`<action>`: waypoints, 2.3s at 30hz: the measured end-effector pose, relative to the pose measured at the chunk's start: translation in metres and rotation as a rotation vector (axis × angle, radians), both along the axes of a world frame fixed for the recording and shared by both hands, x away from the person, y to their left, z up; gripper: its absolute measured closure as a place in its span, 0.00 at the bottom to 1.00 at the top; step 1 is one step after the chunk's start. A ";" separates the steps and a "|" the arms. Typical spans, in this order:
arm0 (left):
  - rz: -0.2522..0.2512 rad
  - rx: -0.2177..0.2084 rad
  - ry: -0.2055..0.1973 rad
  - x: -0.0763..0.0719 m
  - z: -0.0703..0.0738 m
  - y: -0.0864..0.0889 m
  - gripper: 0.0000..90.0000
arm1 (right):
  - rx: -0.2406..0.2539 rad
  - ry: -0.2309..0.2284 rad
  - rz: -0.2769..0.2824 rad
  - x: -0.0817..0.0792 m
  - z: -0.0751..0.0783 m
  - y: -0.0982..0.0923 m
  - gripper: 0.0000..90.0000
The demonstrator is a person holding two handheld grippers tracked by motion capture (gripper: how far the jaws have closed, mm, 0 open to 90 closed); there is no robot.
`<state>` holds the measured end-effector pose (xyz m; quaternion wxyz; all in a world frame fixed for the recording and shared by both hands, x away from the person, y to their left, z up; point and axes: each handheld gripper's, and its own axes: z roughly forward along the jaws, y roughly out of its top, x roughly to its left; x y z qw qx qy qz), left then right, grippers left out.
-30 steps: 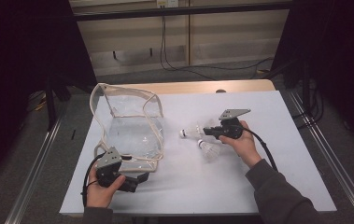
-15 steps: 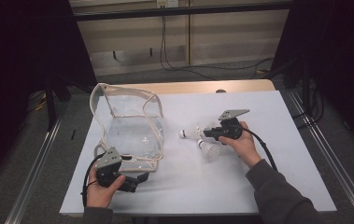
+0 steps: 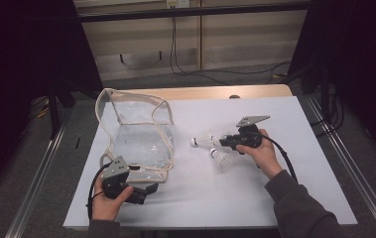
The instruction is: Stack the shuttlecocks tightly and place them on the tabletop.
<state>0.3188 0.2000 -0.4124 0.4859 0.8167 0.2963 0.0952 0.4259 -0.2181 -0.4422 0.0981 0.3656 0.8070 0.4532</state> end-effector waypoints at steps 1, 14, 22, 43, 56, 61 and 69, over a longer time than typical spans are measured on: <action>0.000 -0.001 0.000 0.000 0.000 0.000 0.03 | 0.000 0.006 -0.004 -0.001 0.000 -0.001 0.85; 0.005 0.003 0.003 0.000 0.000 0.000 0.03 | 0.054 0.033 0.022 -0.002 0.002 -0.010 1.00; 0.004 0.004 0.000 0.000 0.000 0.000 0.03 | 0.095 0.024 0.041 -0.003 0.004 -0.007 1.00; 0.003 0.005 -0.001 0.000 0.001 0.000 0.03 | 0.099 0.012 0.048 -0.001 0.005 -0.001 1.00; 0.004 0.008 0.000 0.000 0.001 0.000 0.03 | 0.095 0.005 0.052 0.000 0.004 0.003 1.00; 0.004 0.008 -0.001 0.000 0.001 0.000 0.03 | 0.092 0.000 0.053 0.000 0.004 0.005 1.00; 0.004 0.008 -0.001 0.000 0.001 0.000 0.03 | 0.088 0.002 0.056 0.000 0.003 0.007 1.00</action>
